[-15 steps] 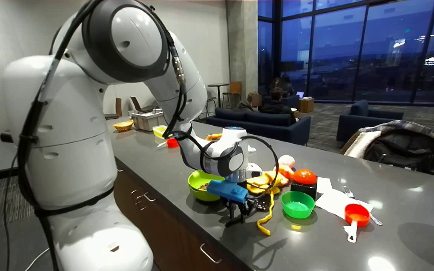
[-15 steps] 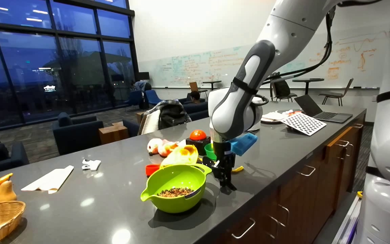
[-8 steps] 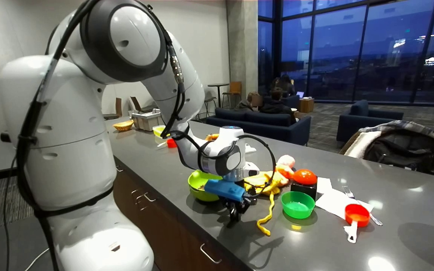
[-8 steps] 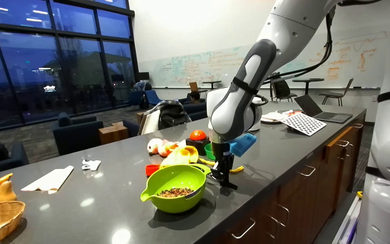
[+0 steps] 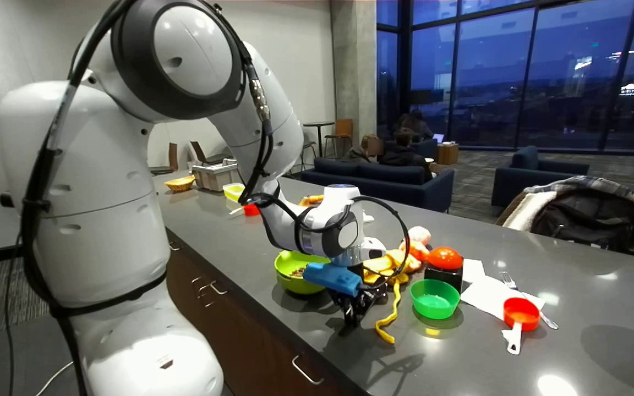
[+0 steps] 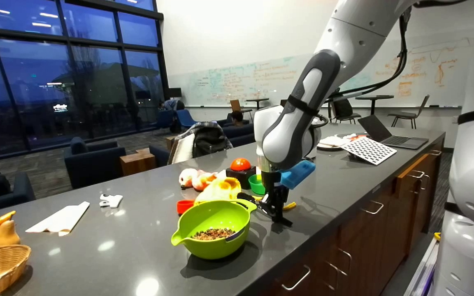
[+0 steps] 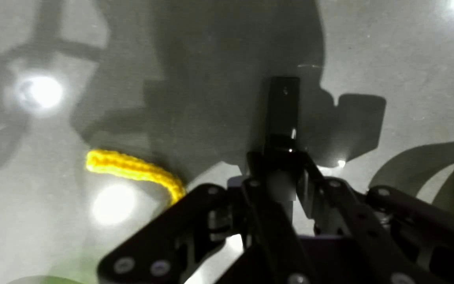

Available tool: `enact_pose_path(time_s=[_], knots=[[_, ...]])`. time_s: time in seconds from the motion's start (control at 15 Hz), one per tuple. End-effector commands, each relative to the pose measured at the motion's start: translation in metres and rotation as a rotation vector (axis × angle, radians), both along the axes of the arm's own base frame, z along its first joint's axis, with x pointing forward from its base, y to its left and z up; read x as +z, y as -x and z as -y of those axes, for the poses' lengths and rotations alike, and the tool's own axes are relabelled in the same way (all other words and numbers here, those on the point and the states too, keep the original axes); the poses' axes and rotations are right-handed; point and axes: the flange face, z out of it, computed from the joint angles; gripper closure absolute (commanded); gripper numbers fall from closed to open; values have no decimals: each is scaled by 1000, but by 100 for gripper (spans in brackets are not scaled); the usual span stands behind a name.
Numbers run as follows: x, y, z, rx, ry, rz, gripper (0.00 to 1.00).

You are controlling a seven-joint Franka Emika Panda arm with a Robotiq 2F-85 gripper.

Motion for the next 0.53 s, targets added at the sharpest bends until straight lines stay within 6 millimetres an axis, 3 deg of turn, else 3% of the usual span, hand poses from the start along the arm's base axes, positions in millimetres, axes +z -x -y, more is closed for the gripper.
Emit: enact_pose_path(time_s=[0.0,0.47], knots=[[15,8,10,-11,38,-7,94],[58,34,6,88,38,-172,94]])
